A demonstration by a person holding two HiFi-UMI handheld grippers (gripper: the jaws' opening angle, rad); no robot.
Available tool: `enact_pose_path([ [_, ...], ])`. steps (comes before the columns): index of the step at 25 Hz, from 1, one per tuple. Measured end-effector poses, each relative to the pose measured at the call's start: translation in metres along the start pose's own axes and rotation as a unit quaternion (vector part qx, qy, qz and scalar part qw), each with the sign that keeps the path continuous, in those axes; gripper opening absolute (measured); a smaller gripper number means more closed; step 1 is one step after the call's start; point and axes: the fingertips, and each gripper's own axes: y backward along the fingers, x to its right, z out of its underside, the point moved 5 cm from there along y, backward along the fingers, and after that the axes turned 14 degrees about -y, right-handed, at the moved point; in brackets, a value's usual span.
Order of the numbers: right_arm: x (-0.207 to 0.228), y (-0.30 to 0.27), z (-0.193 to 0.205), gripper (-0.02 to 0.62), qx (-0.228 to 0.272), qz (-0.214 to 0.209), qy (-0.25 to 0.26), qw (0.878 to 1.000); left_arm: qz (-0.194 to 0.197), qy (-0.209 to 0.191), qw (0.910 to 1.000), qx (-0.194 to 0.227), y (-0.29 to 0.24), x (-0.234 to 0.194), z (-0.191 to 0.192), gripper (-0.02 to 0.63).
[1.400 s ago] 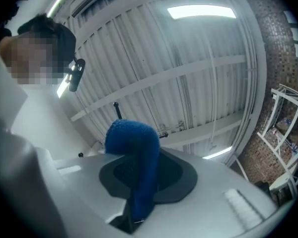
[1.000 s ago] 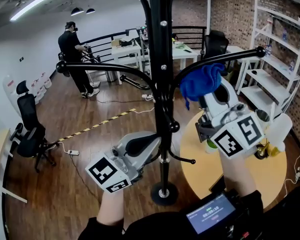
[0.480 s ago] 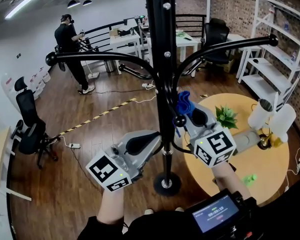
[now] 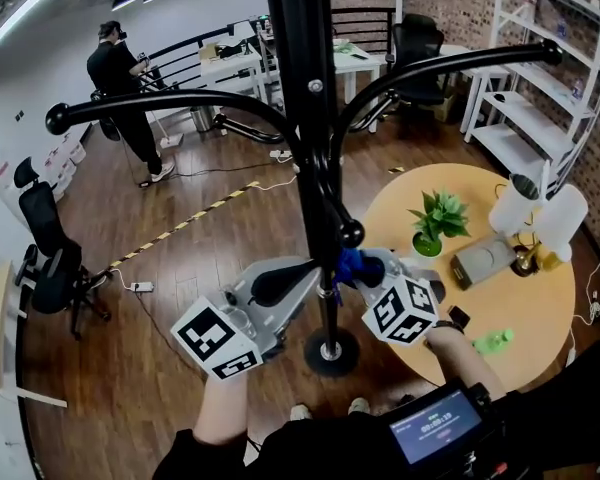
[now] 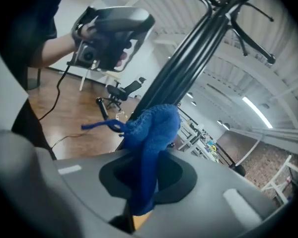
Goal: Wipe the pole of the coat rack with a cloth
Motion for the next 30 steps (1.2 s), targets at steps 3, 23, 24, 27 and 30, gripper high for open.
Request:
enact_pose_path([
  [3,-0.017,0.011,0.014,0.044,-0.064,-0.041,0.058,0.995,0.005,0.004,1.0000,0.003,-0.003,0.001,0.002,0.000],
  [23,-0.006,0.007,0.018,0.044,0.012,-0.101,-0.167,0.981,0.006,-0.012,0.9999,-0.005,-0.002,0.003,-0.007,0.000],
  [24,-0.003,0.009,0.010,0.044,0.025,-0.094,-0.175,0.980,0.000,-0.016,0.9999,-0.006,0.001,0.002,-0.009,0.000],
  [27,0.012,0.027,-0.018,0.044,0.077,-0.066,-0.196,0.975,-0.013,-0.025,0.9996,-0.010,0.009,0.000,-0.011,0.000],
  [30,0.036,0.067,-0.067,0.044,0.193,-0.042,-0.222,0.955,-0.018,-0.030,0.9993,-0.012,0.012,-0.001,-0.012,0.000],
])
